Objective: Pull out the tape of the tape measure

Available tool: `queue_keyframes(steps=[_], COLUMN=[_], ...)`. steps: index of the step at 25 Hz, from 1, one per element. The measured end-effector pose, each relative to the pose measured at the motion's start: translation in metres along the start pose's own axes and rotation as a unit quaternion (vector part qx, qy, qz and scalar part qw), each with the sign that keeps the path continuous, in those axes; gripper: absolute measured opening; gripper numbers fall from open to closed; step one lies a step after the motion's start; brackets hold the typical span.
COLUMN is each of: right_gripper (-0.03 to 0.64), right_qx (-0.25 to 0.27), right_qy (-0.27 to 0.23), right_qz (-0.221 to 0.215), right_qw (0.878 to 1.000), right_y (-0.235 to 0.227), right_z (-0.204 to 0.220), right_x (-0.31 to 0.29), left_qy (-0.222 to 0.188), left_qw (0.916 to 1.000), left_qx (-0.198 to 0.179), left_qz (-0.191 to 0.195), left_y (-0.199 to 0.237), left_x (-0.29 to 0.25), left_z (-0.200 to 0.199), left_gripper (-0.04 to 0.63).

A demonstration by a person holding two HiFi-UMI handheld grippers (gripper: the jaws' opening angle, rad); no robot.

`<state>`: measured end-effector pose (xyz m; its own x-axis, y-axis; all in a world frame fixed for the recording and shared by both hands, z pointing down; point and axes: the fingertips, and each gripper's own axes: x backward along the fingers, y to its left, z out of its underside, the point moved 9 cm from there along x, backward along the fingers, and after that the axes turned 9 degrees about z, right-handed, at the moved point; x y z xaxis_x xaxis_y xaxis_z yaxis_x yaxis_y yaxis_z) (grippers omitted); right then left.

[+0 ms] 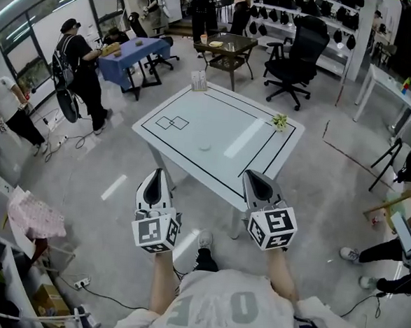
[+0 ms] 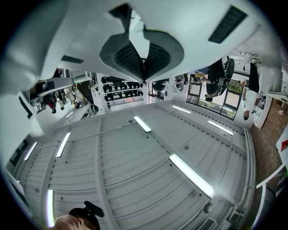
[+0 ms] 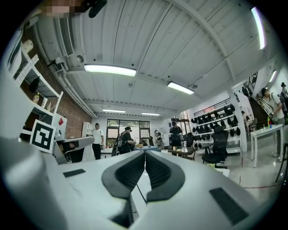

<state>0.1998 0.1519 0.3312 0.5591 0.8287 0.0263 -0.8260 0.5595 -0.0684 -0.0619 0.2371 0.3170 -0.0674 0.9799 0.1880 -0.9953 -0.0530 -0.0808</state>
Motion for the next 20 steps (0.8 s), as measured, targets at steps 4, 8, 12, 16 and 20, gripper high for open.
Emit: queue_keyframes(steps=[4, 8, 12, 16, 20], right_gripper=[0.029, 0.029, 0.029, 0.029, 0.029], right_qx=[0.001, 0.002, -0.002, -0.005, 0.016], right_qy=[0.014, 0.017, 0.025, 0.039, 0.046], right_qz=[0.012, 0.015, 0.028, 0.036, 0.042], right_qw=[1.0, 1.0, 0.999, 0.999, 0.998], right_y=[0.0, 0.007, 0.013, 0.017, 0.023], right_z=[-0.002, -0.009, -0.003, 0.005, 0.011], right_x=[-0.057, -0.113, -0.169, -0.22, -0.261], left_qy=[0.003, 0.005, 0.007, 0.016, 0.017], left_qw=[0.9997, 0.9991, 0.9984, 0.9979, 0.9976], left_qx=[-0.004, -0.008, -0.001, 0.007, 0.019], left_qz=[0.024, 0.041, 0.057, 0.063, 0.064], left_y=[0.031, 0.066, 0.104, 0.143, 0.176], left_x=[-0.053, -0.102, -0.145, -0.18, -0.208], left_z=[0.003, 0.006, 0.019, 0.038, 0.054], left_gripper=[0.029, 0.029, 0.029, 0.029, 0.029])
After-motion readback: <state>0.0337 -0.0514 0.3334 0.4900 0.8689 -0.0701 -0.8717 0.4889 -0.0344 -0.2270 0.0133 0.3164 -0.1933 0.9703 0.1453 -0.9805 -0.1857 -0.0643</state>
